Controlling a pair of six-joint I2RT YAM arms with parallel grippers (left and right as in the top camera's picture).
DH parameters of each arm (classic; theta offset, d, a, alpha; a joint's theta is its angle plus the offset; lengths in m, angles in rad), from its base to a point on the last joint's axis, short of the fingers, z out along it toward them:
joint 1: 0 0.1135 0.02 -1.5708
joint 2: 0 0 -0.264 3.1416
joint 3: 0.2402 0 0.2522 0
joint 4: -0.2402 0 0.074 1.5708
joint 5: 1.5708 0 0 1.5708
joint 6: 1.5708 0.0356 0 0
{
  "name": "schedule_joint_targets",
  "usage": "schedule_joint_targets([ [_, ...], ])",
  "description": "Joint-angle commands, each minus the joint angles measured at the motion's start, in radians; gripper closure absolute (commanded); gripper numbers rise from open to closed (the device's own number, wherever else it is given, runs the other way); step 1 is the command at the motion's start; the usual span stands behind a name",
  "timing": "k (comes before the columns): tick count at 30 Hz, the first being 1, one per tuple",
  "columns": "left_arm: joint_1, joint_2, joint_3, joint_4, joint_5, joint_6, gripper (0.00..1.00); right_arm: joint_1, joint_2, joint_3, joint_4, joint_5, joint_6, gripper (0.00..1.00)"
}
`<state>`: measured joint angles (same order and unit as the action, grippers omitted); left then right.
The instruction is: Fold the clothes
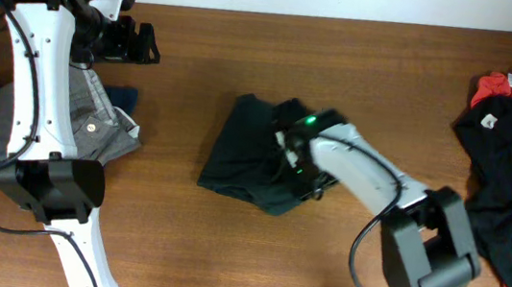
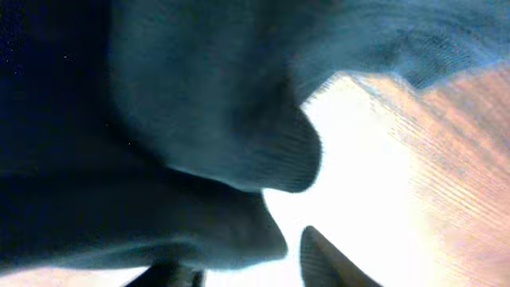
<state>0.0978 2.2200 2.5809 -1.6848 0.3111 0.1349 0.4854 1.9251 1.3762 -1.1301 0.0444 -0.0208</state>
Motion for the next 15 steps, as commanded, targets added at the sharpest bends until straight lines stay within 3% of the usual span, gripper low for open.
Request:
schedule_joint_targets([
  [1,0.003,-0.039,0.016,-0.003,0.015,0.017,0.03,-0.039,-0.023,-0.002,-0.018,-0.104,-0.054,0.53],
  [6,-0.002,-0.039,0.016,-0.003,0.014,0.017,0.02,-0.114,-0.023,-0.002,-0.026,-0.187,-0.053,0.51],
  [15,0.005,-0.039,0.016,-0.003,0.015,0.017,0.02,-0.315,-0.027,0.0,0.009,-0.538,-0.107,0.51],
])
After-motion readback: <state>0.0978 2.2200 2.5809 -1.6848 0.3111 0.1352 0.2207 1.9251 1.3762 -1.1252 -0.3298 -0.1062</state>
